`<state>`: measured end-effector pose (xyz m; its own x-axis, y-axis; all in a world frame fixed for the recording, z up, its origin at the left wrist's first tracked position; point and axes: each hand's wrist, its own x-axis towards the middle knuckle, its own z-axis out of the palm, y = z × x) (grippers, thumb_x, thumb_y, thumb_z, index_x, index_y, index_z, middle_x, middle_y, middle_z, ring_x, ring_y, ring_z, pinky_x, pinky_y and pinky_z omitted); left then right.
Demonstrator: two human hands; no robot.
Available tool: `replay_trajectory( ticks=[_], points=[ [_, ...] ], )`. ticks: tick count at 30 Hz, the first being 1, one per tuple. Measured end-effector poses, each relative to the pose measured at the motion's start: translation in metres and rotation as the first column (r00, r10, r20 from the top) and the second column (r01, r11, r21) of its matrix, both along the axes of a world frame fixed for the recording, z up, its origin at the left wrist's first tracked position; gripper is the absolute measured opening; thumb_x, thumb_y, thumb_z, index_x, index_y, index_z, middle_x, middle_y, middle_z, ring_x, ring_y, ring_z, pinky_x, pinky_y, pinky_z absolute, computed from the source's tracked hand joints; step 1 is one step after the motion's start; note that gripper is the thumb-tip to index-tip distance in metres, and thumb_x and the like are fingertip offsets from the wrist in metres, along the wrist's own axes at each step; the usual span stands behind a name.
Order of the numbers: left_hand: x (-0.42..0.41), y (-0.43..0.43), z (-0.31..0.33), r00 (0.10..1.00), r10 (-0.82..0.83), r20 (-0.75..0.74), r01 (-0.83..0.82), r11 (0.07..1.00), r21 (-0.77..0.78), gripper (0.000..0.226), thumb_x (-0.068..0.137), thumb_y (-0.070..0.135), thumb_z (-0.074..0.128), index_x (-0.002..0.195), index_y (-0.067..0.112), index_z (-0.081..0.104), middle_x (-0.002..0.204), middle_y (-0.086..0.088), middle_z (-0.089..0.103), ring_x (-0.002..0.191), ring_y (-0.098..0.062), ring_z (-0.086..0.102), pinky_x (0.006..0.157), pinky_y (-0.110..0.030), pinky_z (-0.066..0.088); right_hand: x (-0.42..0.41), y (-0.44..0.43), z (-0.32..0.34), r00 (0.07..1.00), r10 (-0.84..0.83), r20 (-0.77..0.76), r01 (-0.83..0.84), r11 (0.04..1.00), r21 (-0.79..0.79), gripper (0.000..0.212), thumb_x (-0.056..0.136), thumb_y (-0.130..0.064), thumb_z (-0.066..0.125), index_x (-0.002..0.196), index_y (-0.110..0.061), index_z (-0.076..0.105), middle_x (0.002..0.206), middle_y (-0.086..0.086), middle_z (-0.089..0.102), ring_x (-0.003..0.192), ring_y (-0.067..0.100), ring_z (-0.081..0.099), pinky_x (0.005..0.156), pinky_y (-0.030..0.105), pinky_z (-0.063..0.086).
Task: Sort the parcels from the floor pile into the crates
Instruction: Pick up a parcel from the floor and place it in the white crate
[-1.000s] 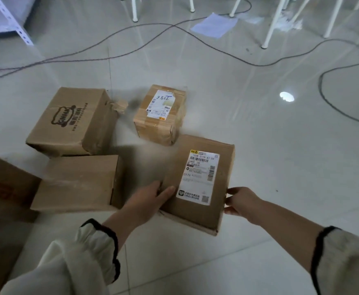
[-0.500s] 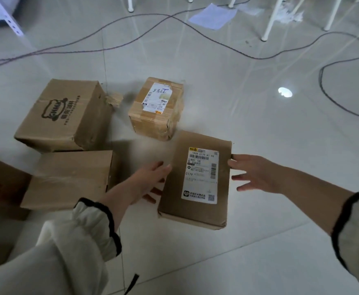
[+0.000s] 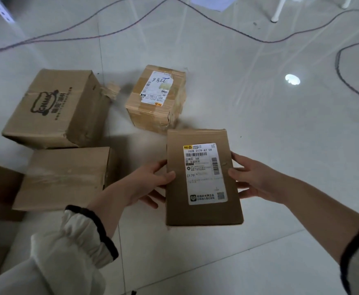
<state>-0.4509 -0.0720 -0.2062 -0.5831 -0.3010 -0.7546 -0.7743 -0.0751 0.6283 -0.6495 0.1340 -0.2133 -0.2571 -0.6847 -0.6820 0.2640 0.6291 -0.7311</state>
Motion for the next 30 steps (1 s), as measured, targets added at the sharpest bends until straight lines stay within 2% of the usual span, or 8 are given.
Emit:
replay_trajectory(
  ticks=[10,13,16,18,21,25,28,30],
  points=[
    [0.001,0.000,-0.001,0.999,-0.018,-0.036,0.017,0.999,-0.031,0.067,0.087,0.046,0.059,0.146,0.041,0.025,0.095,0.006,0.065,0.072,-0.015,0.072,0.058,-0.032,0.056,0.001,0.000,0.000,0.999,-0.034,-0.010,0.034,0.999,0.036,0.052,0.096,-0.019,0.051,0.141,-0.038,0.035,0.106,-0.008,0.072,0.093,0.015,0.070,0.068,0.032,0.058],
    [0.004,0.007,-0.001,0.998,-0.006,-0.069,0.001,0.998,-0.064,0.065,0.089,0.049,0.054,0.145,0.043,0.023,0.099,0.007,0.062,0.084,-0.019,0.068,0.068,-0.035,0.056,0.005,0.003,0.001,0.996,-0.087,0.000,0.087,0.996,0.025,0.049,0.093,-0.025,0.055,0.140,-0.031,0.042,0.108,-0.007,0.072,0.097,0.017,0.069,0.070,0.034,0.059],
    [0.009,0.024,-0.006,0.986,0.053,-0.159,-0.069,0.993,-0.093,0.057,0.092,0.048,0.049,0.144,0.045,0.026,0.110,0.005,0.062,0.089,-0.017,0.065,0.077,-0.035,0.053,0.016,0.011,-0.004,0.986,-0.166,0.029,0.166,0.986,0.011,0.054,0.080,-0.042,0.062,0.131,-0.026,0.053,0.112,-0.004,0.070,0.104,0.025,0.065,0.085,0.051,0.054],
    [0.009,0.033,-0.011,0.950,0.149,-0.273,-0.168,0.985,-0.048,0.051,0.096,0.035,0.049,0.144,0.035,0.033,0.115,0.001,0.064,0.090,-0.011,0.066,0.074,-0.028,0.057,0.024,0.015,-0.006,0.976,-0.199,0.086,0.202,0.979,-0.027,0.057,0.074,-0.045,0.063,0.127,-0.025,0.057,0.111,-0.003,0.070,0.100,0.025,0.068,0.080,0.048,0.057],
    [0.012,0.036,-0.008,0.928,0.162,-0.336,-0.198,0.977,-0.075,0.046,0.097,0.029,0.048,0.142,0.024,0.042,0.121,-0.003,0.064,0.101,-0.013,0.065,0.090,-0.033,0.053,0.034,0.015,0.002,0.974,-0.211,0.082,0.216,0.974,-0.059,0.059,0.071,-0.047,0.063,0.126,-0.027,0.058,0.109,-0.005,0.071,0.100,0.023,0.068,0.076,0.043,0.058],
    [0.020,0.044,0.027,0.885,0.237,-0.400,-0.269,0.963,-0.026,0.040,0.095,0.032,0.049,0.134,0.025,0.048,0.114,0.004,0.068,0.095,-0.005,0.067,0.082,-0.023,0.056,0.038,0.019,0.045,0.979,-0.204,0.019,0.204,0.966,-0.156,0.064,0.070,-0.049,0.064,0.130,-0.027,0.055,0.111,-0.005,0.071,0.099,0.018,0.069,0.072,0.036,0.058],
    [0.028,0.047,0.075,0.862,0.193,-0.469,-0.254,0.965,-0.071,0.037,0.091,0.041,0.052,0.127,0.035,0.052,0.102,0.018,0.070,0.093,-0.003,0.068,0.070,-0.018,0.056,0.046,0.027,0.094,0.978,-0.210,0.020,0.209,0.950,-0.234,0.061,0.070,-0.051,0.065,0.127,-0.030,0.058,0.115,-0.005,0.069,0.103,0.017,0.067,0.079,0.038,0.057],
    [0.030,0.045,0.122,0.863,0.130,-0.488,-0.218,0.968,-0.127,0.037,0.091,0.044,0.051,0.127,0.037,0.052,0.106,0.019,0.069,0.095,-0.003,0.067,0.070,-0.017,0.055,0.052,0.036,0.137,0.971,-0.237,0.020,0.234,0.933,-0.274,0.056,0.072,-0.049,0.064,0.125,-0.032,0.060,0.117,-0.004,0.068,0.106,0.017,0.066,0.084,0.040,0.056]
  ],
)
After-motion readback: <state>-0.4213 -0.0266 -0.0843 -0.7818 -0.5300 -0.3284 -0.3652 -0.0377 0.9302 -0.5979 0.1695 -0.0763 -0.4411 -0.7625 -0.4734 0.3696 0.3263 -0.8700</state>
